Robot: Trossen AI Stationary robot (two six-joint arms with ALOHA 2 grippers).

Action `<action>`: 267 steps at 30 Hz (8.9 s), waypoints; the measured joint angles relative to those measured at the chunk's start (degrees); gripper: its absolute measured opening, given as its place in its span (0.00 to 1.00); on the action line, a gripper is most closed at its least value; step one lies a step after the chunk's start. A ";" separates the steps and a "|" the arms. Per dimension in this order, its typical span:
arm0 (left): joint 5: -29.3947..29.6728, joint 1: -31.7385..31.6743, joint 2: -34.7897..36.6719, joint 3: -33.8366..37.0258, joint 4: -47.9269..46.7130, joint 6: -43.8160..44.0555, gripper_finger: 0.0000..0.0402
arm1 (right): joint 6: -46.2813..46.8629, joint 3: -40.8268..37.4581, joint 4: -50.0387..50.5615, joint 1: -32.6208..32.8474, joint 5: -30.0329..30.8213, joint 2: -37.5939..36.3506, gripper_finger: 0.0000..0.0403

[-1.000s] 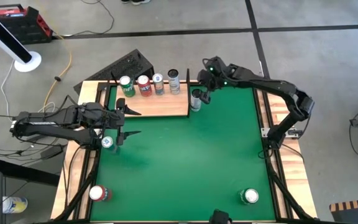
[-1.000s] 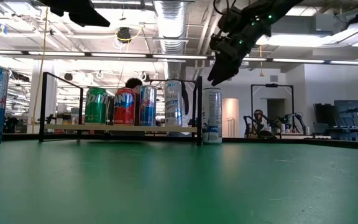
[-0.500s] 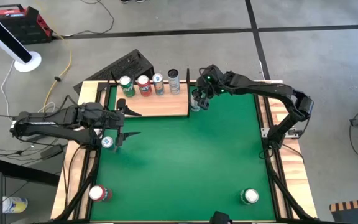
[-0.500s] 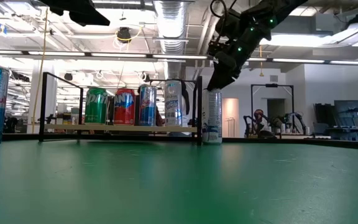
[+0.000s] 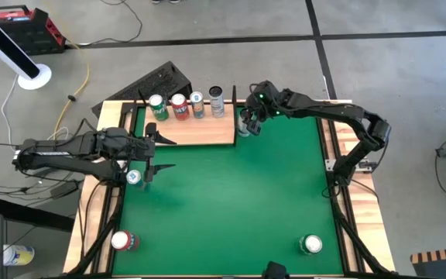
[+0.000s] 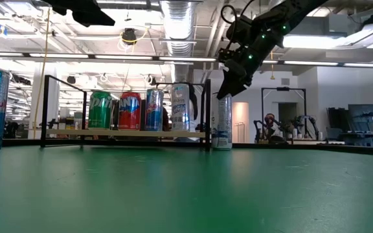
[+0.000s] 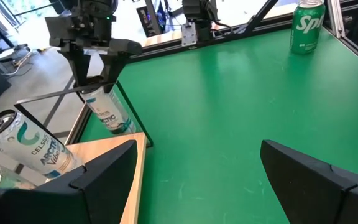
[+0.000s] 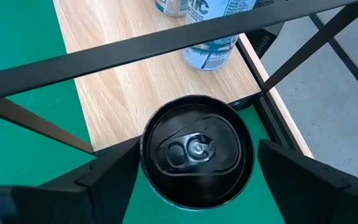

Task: Place canned beverage on shelf
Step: Put the white blue soda can on the shelf aligned with the other white blue soda can

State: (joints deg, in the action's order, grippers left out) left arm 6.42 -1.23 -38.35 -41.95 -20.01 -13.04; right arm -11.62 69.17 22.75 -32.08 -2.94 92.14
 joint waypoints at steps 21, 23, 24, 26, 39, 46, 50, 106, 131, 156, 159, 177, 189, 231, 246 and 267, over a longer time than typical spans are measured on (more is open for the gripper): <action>-1.61 0.00 0.00 -0.02 -1.55 0.04 0.81 | -0.83 5.10 11.38 3.91 3.65 -16.19 0.67; -1.60 0.00 0.00 -0.02 -1.57 0.02 0.81 | -0.89 6.40 11.52 5.56 3.54 -17.81 0.67; -1.60 0.00 0.00 -0.02 -1.55 0.02 0.81 | -1.16 7.13 11.82 6.50 3.63 -18.48 0.67; -1.60 0.00 0.00 -0.02 -1.55 0.00 0.81 | -2.66 8.87 12.08 8.75 4.50 -19.30 0.67; -1.57 0.00 0.00 -0.02 -1.55 -0.01 0.81 | -17.48 23.45 11.81 18.27 -4.44 -7.17 0.67; -1.57 0.00 0.00 -0.02 -1.57 1.30 0.81 | -20.90 32.94 16.10 17.73 -24.84 6.16 0.67; -1.57 0.00 -0.02 -0.02 -1.60 2.20 0.81 | -21.81 35.42 19.14 19.12 -28.97 12.24 0.67; -3.08 0.00 -2.08 -0.04 -1.56 3.01 0.81 | -19.86 35.47 16.99 32.48 -13.52 23.30 0.87; -3.15 0.00 -2.08 -0.02 0.22 -0.77 0.81 | 41.43 40.94 21.12 46.29 35.14 20.65 0.86; -6.38 0.02 -2.12 -0.02 -0.24 4.09 0.81 | 39.87 10.93 -25.82 56.63 63.87 20.72 0.86; -6.38 0.02 -2.12 -0.02 -0.33 4.08 0.81 | 38.33 8.80 -29.59 56.70 64.75 20.68 0.86; -6.29 0.00 -2.13 0.02 -1.15 3.52 0.81 | 28.05 7.76 -44.07 54.67 61.53 28.13 0.86; -6.25 0.00 -2.14 0.02 -1.49 3.18 0.81 | 28.03 7.78 -44.65 53.31 60.89 28.13 0.83; 6.42 -0.04 -0.13 -0.02 -1.84 -0.33 0.81 | 6.61 -9.55 -53.63 19.18 -9.13 -1.75 0.69; 7.79 -0.07 -0.26 -0.02 2.00 -1.42 0.81 | 7.75 -9.33 -60.40 16.44 -12.38 2.00 0.69; 8.36 -0.24 10.31 9.40 11.08 -0.90 0.81 | 10.11 -9.44 -55.83 9.68 -5.97 2.80 0.69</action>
State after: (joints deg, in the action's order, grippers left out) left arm 14.78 -1.48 -28.04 -32.55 -8.93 -13.93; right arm -1.51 59.72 -33.07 -22.39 -8.91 94.94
